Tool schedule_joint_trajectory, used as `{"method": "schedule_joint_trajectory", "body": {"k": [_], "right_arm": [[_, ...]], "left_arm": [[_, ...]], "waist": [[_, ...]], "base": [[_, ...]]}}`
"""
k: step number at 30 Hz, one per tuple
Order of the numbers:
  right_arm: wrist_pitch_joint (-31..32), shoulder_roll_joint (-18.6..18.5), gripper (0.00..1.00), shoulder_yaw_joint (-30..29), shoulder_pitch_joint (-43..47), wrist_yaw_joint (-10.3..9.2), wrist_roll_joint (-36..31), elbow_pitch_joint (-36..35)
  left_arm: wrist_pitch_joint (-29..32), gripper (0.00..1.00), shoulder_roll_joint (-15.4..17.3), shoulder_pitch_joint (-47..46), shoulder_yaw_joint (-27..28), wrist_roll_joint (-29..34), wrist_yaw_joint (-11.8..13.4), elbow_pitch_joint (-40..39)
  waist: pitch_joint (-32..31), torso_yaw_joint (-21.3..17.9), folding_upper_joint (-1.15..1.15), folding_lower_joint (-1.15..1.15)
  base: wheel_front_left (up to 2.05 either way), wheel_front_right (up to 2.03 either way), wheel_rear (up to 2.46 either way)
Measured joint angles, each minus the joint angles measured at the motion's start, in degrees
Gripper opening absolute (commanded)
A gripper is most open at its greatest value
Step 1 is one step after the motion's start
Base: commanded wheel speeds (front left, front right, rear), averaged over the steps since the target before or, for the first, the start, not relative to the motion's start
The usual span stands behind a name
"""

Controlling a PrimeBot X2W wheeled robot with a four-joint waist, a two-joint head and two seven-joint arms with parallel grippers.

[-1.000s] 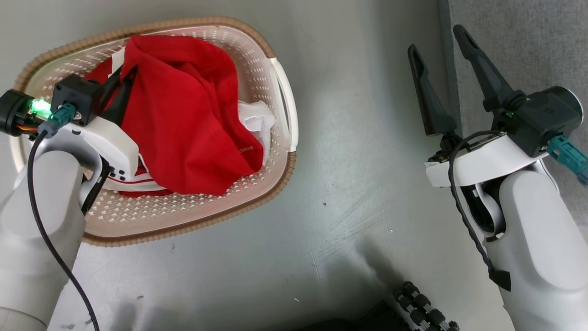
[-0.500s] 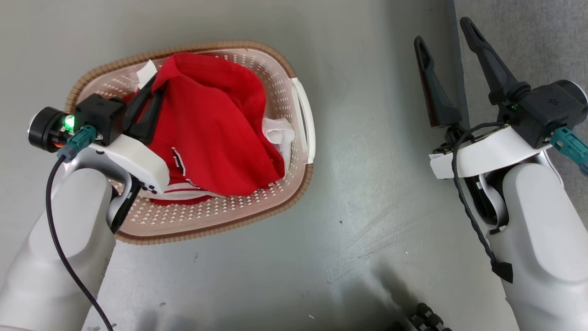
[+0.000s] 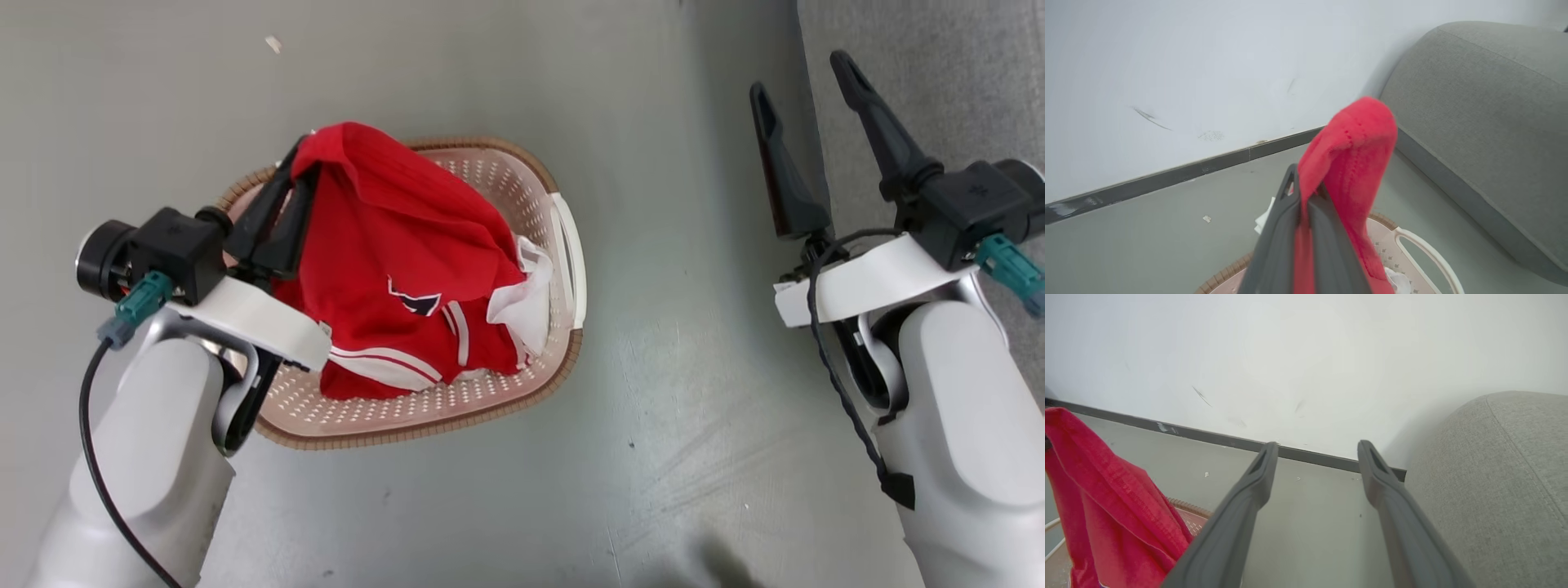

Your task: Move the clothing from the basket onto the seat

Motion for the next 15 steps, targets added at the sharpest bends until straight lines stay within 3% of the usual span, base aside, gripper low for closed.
{"method": "schedule_joint_trajectory", "body": {"k": [15], "right_arm": [[0.0, -0.6, 1.0, 4.7, 5.5, 0.0, -1.1, 1.1]], "left_arm": [[0.0, 0.0, -1.6, 9.5, 2.3, 0.5, 0.0, -9.4]], "waist": [[-10.7, 3.1, 0.0, 0.0]], "base": [[0.0, 0.0, 0.0]]}}
